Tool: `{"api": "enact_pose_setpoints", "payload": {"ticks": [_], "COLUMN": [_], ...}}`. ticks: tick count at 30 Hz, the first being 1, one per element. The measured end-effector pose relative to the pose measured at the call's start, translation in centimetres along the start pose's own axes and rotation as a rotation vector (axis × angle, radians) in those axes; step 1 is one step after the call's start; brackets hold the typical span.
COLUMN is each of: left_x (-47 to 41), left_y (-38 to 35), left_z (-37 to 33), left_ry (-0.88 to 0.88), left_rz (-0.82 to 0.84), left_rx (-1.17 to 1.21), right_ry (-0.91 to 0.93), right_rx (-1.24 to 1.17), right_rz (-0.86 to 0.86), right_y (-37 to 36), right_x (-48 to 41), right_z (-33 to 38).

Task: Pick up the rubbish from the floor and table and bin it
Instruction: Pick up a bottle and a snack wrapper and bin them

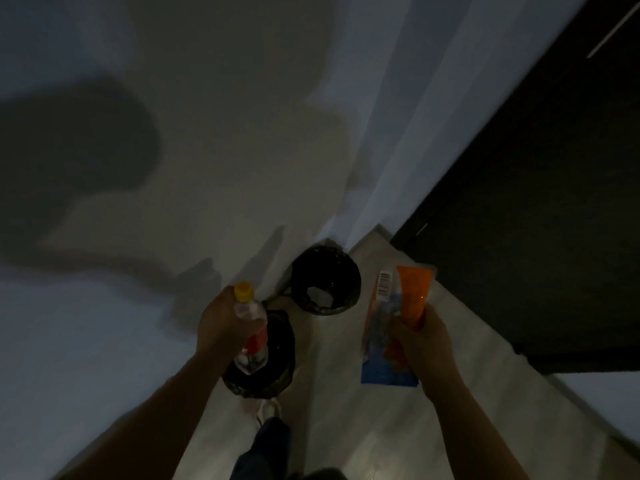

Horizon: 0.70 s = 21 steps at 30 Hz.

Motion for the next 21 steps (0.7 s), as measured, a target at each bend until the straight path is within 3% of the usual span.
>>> {"api": "enact_pose_setpoints", "payload": {"ticks": [16, 21], "left_x": [-8.3, -9.3], "left_y": [-7.4, -8.7], "left_z": [7.1, 8.3], "left_ry": [0.262, 0.318], "left_rz": [-0.035, 0.074], "left_rx": [-0.141, -0.220], "right_ry": [-0.123, -0.108], "right_rx": [0.158, 0.258], "right_rz": [0.159, 0.195], "right_y": [-5.8, -7.2], "right_x": [-15.8, -19.6], "right_z": [-3.3, -4.7]}}
Point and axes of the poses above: each hand's wrist, its own x-axis away from the middle knuckle, its own y-axis out of the back of the hand, z = x × y, the point moved 4 cm from there along -x, towards the middle knuckle, and after that the axes turned 5 degrees about -y, right-handed, at the moved point
